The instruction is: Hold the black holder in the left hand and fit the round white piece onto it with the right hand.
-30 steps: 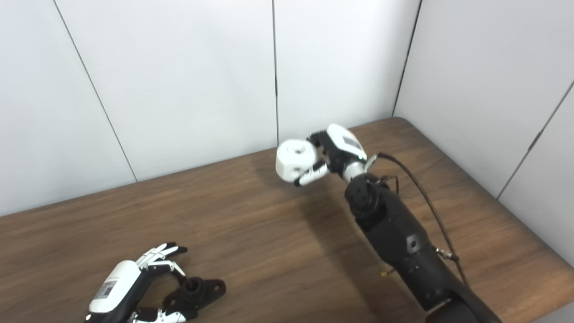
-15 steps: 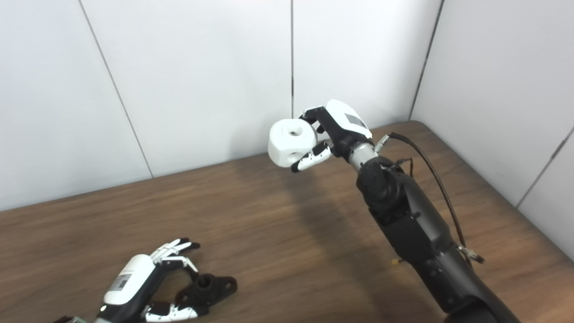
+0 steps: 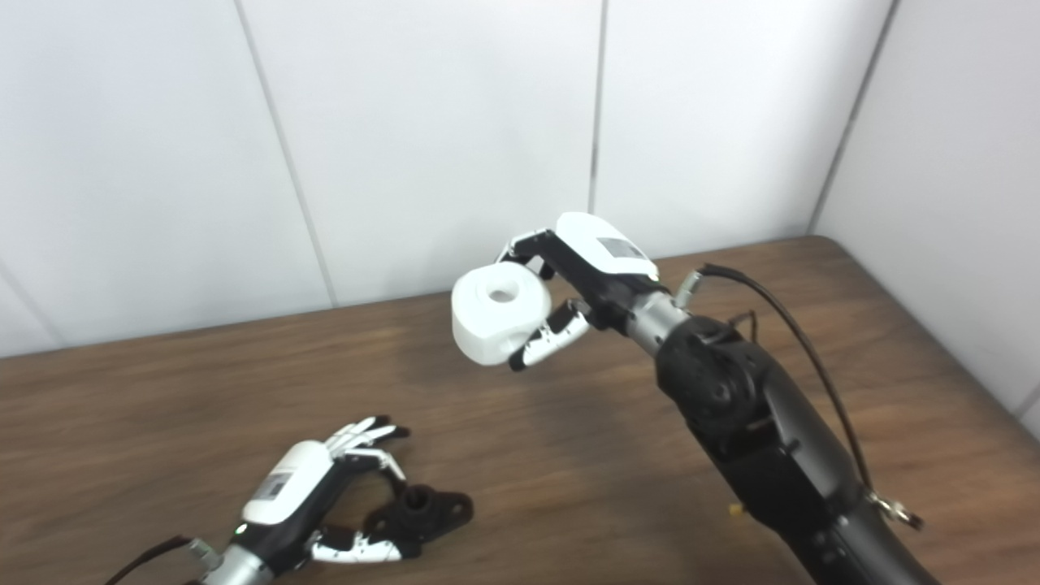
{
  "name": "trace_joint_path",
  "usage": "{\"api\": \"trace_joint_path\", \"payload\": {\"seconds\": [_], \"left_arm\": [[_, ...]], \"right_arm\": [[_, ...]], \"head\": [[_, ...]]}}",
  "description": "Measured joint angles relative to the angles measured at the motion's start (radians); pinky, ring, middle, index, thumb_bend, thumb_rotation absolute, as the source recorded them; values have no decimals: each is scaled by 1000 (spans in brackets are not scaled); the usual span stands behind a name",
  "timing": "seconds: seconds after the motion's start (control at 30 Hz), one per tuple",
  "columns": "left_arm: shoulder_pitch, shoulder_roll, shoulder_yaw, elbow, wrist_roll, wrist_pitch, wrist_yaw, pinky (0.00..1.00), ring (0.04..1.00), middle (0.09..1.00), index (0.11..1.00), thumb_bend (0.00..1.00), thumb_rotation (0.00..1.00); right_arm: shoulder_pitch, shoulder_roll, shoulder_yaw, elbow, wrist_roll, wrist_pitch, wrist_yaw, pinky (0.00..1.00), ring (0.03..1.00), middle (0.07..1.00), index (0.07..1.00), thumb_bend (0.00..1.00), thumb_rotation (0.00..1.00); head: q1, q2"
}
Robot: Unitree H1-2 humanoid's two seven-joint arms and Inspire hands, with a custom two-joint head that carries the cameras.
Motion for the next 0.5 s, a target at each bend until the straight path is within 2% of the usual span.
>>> {"api": "trace_joint_path", "payload": {"seconds": [0.23,0.5], "left_arm": [[-3,-13,-3,0,14,7,0,941,953,884,483,523,53],[-3,-22,-3,0,14,24,0,950,965,888,483,523,53]], "right_arm": [[16,39,29,-36,6,-31,46,666,765,740,479,524,130],[49,53,62,-57,11,-50,101,633,745,736,479,524,131]], "head": [[48,18],[68,35]]}}
